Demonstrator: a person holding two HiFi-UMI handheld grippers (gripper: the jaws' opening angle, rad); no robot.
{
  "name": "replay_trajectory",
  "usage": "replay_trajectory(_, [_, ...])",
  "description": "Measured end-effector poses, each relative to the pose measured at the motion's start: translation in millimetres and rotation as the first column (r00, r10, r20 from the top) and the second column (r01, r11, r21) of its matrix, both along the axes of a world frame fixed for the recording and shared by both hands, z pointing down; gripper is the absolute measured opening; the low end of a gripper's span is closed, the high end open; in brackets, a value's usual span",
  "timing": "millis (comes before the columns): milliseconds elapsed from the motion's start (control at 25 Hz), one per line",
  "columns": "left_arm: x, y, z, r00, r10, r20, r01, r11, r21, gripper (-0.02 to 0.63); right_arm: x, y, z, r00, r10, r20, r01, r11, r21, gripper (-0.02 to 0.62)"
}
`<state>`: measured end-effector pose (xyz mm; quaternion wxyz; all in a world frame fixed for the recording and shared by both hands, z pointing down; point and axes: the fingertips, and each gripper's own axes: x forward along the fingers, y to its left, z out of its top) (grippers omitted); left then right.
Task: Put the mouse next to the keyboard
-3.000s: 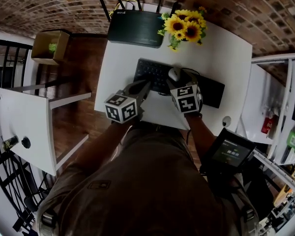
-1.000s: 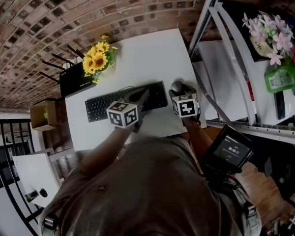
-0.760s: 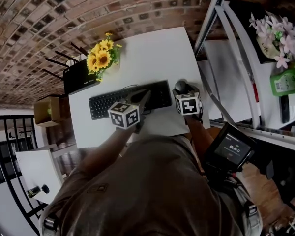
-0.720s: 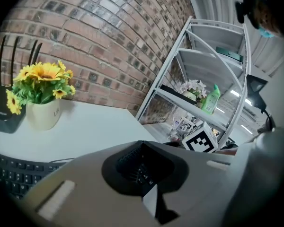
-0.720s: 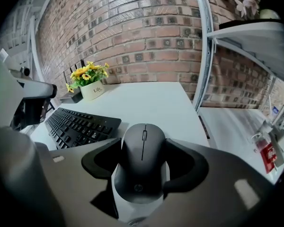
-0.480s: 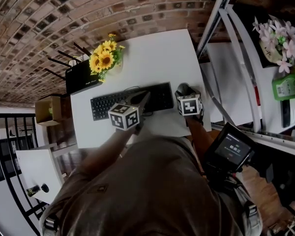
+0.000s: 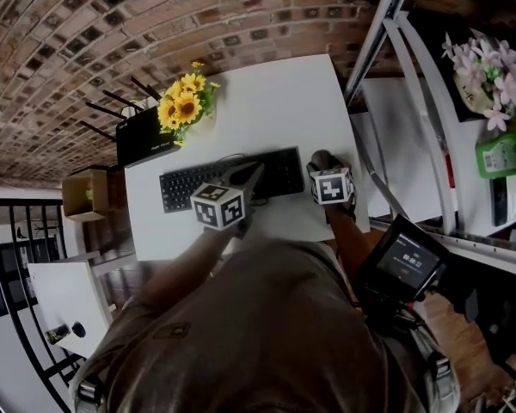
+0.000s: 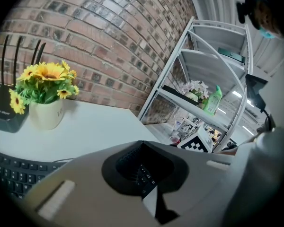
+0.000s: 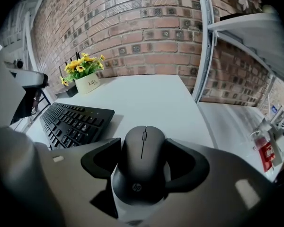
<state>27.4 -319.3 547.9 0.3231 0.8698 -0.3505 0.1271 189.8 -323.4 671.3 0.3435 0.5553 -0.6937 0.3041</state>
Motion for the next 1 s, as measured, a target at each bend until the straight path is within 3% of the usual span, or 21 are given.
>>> replay_trajectory(360, [-3, 4, -4, 1.000, -0.030, -0.001, 0.030, 1.000, 0.008, 0.002, -3, -2, -21, 0.999, -0.047, -0.007, 0.047, 0.996, 0.073, 0.326])
replay_trajectory(560, [-7, 14, -3, 0.998, -0.070, 0.002, 0.070, 0.998, 0.003, 0.002, -12, 2, -44, 0.994, -0.105, -0.008, 0.105, 0.980, 0.170, 0.308])
replay_trajectory(800, [-27, 35, 7, 0.985, -0.172, 0.017, 0.173, 0.985, -0.017, 0.002, -39, 12, -68, 0.979, -0.205, 0.009, 0.195, 0.942, 0.273, 0.224])
replay_trajectory(1000, [-48, 58, 15, 0.977, -0.210, 0.034, 0.211, 0.977, -0.033, 0.002, -65, 28, -80, 0.964, -0.263, 0.035, 0.240, 0.921, 0.308, 0.123])
